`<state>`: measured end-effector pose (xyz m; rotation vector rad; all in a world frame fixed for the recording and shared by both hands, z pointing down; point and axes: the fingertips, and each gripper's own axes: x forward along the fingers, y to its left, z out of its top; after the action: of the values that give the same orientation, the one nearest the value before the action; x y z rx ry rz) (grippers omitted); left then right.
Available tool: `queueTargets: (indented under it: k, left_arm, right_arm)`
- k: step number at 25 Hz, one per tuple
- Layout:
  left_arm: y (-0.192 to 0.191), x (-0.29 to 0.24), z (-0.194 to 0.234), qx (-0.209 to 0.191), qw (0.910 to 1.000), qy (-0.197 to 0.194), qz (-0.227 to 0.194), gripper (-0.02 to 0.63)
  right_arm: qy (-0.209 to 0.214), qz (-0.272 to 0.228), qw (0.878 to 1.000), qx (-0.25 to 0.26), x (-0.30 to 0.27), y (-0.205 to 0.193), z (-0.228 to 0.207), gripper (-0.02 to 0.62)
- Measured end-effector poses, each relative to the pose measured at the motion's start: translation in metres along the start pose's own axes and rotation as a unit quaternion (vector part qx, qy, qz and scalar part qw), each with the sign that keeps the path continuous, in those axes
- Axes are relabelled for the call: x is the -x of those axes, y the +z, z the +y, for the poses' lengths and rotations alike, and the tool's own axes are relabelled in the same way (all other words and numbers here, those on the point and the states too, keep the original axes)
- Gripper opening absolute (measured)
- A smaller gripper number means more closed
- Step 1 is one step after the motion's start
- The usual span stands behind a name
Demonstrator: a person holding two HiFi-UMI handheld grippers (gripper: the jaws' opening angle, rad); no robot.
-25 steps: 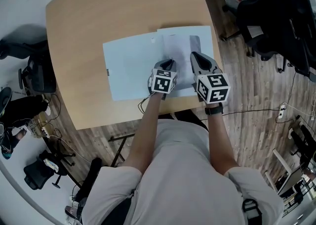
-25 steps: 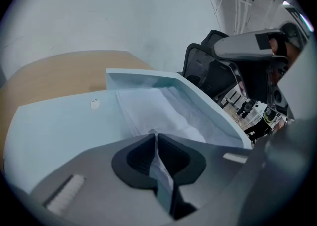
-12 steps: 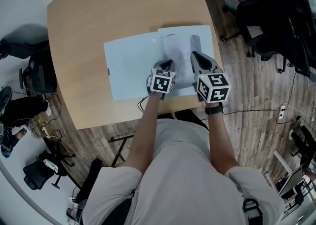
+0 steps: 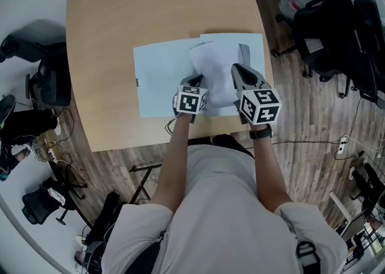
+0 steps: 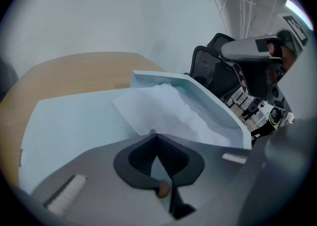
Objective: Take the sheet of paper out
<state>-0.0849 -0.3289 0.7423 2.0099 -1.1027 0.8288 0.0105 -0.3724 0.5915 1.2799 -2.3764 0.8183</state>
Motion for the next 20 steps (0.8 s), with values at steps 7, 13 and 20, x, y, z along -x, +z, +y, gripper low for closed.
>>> queueTargets:
  k: [7, 13, 20]
  left_arm:
    - [-0.009, 0.021, 0.024, 0.027, 0.9992, 0.026, -0.013, 0.009]
    - [-0.014, 0.042, 0.041, 0.047, 0.9973, 0.047, -0.031, 0.009]
    - [-0.013, 0.072, 0.054, 0.055, 0.9937, 0.076, -0.062, 0.009]
  right_arm:
    - [0.024, -0.001, 1.000, 0.006, -0.004, 0.002, 0.019, 0.013]
    - [0.037, -0.005, 0.999, 0.023, -0.003, 0.009, 0.037, 0.014]
    - [0.051, -0.015, 0.998, 0.039, 0.007, 0.013, 0.055, 0.013]
